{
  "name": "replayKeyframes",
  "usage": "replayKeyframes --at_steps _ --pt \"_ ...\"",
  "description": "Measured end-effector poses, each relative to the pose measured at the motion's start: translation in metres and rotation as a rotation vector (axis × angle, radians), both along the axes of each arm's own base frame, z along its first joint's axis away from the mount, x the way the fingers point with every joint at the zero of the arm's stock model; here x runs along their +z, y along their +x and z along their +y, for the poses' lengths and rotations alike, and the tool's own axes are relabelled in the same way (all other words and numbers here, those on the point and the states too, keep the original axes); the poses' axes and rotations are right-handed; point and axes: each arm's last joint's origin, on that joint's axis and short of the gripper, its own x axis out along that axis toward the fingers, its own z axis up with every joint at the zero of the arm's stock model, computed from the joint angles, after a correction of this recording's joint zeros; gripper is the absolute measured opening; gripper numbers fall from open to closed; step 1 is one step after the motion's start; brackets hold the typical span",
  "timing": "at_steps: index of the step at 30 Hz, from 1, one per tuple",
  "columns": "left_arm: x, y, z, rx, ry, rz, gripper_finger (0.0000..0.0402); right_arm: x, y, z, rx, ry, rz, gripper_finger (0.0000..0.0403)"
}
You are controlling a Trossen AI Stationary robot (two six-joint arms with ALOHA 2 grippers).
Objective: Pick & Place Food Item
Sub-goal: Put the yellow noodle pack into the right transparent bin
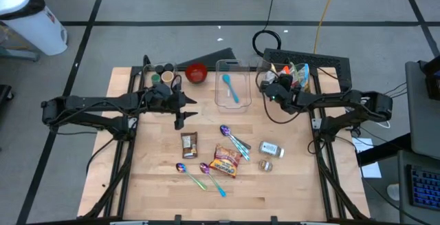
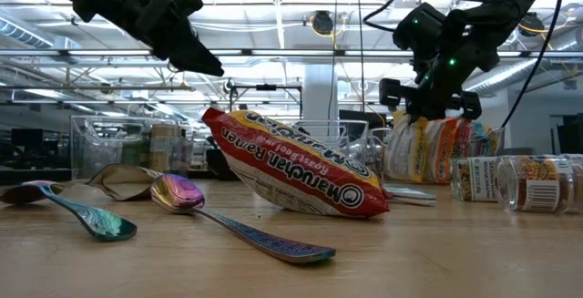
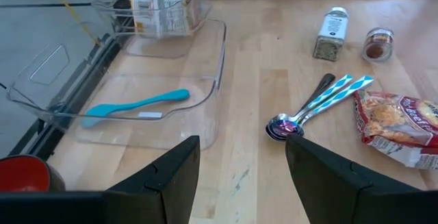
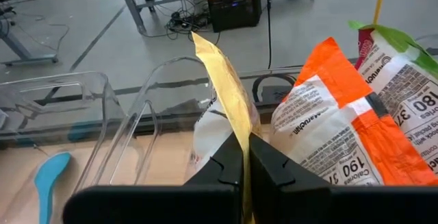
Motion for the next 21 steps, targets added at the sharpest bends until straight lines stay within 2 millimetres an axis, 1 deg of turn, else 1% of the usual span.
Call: replayKeyframes --at_steps 9,21 --pt "0.0000 0.0000 0.0000 -0.001 0.002 0.001 0.0225 -0.0014 -0.0027 -0.0023 -0.008 0.008 0.032 0.0000" --pt "-0.0001 0.0000 0.0000 0.002 -0.004 0.001 0.0225 -0.0014 -0.0034 -0.0036 -0.014 0.008 0.032 0.0001"
